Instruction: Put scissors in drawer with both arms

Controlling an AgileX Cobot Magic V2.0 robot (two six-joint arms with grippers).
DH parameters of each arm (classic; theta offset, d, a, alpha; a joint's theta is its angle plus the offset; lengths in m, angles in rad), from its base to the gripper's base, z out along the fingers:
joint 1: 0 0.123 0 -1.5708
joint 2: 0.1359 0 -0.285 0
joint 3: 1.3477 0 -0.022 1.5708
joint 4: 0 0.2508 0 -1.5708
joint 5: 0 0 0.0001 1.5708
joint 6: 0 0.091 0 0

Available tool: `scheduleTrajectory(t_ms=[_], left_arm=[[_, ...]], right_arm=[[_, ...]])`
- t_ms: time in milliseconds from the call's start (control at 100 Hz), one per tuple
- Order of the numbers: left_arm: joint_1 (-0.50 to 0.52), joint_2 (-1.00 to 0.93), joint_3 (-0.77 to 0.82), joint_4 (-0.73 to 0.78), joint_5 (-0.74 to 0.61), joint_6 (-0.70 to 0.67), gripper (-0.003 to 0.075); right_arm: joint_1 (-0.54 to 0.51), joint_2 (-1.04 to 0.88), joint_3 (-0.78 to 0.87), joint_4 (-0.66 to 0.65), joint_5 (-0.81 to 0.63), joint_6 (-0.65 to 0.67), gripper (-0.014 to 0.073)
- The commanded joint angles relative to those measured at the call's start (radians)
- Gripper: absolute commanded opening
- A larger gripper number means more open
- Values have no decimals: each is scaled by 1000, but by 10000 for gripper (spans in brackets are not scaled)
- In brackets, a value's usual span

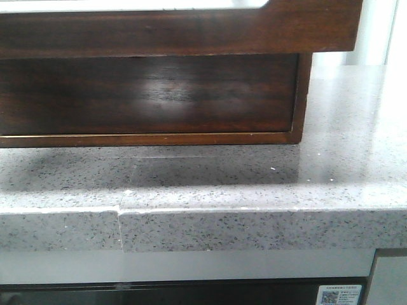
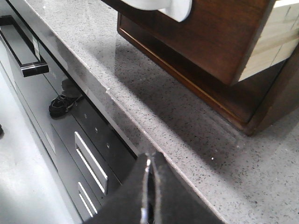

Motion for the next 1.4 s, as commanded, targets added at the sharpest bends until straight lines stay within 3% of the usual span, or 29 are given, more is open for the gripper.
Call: scheduleTrajectory(t_ms=[0, 150, 280, 690, 840, 1130, 1390], left_arm=[[3, 1, -9, -11, -70, -6, -22], [82, 1, 40, -112, -51, -6, -22], [225, 1, 91, -251, -49, -6, -22], [644, -30, 154, -215, -73, 5, -22], [740, -30, 154, -193, -66, 106, -22], [791, -30, 155, -209, 71, 132, -22], [791, -28, 155, -208, 66, 134, -22]], right_arm=[[0, 7, -25, 10, -71, 4, -62], [0, 7, -25, 10, -71, 4, -62], [0, 7, -25, 10, -71, 4, -62], [0, 7, -25, 10, -71, 4, -62], [0, 7, -25, 10, -71, 4, -62], [0, 7, -25, 10, -71, 4, -62], [0, 7, -25, 10, -71, 4, -62]])
